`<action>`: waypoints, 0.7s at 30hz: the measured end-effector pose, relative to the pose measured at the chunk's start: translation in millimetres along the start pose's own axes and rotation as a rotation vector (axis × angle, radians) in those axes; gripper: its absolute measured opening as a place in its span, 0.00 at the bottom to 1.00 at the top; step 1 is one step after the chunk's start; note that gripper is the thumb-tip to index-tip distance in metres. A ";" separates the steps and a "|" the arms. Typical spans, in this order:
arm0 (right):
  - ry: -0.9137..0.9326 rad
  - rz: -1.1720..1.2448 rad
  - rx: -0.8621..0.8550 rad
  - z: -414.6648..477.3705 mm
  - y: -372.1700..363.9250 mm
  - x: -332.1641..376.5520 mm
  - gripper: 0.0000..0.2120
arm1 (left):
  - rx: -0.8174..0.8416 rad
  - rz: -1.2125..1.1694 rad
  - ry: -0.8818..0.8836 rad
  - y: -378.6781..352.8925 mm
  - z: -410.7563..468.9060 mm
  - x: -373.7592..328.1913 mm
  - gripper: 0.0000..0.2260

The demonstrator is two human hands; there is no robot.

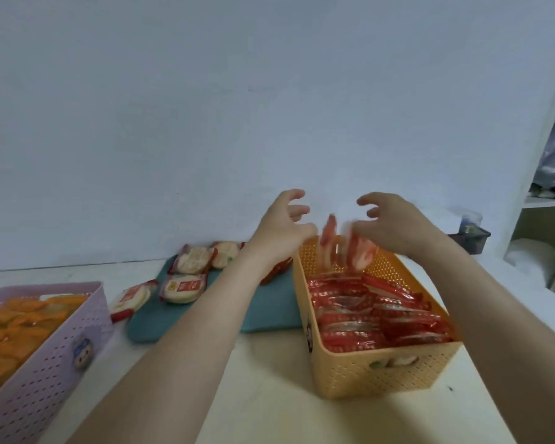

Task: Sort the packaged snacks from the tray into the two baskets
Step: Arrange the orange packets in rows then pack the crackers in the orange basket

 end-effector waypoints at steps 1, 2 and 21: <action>-0.003 -0.008 0.008 1.8 -2.0 -2.7 0.23 | -0.045 -0.068 0.007 9.7 -0.7 7.3 0.24; 0.013 -0.017 -0.002 4.2 -3.2 -1.8 0.20 | -0.111 -0.126 0.008 23.7 -0.9 15.9 0.21; -0.165 -0.497 0.636 98.1 -256.4 0.2 0.35 | 0.096 0.879 0.454 83.4 11.4 240.0 0.40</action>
Point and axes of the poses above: each hand's wrist, its own z-axis towards the middle knuckle, its own y-axis out of the back of the hand, x = y × z, the point moved 7 cm from there along z, towards the middle knuckle, and after that the axes turned 15 degrees about z, right-handed, at the moved point
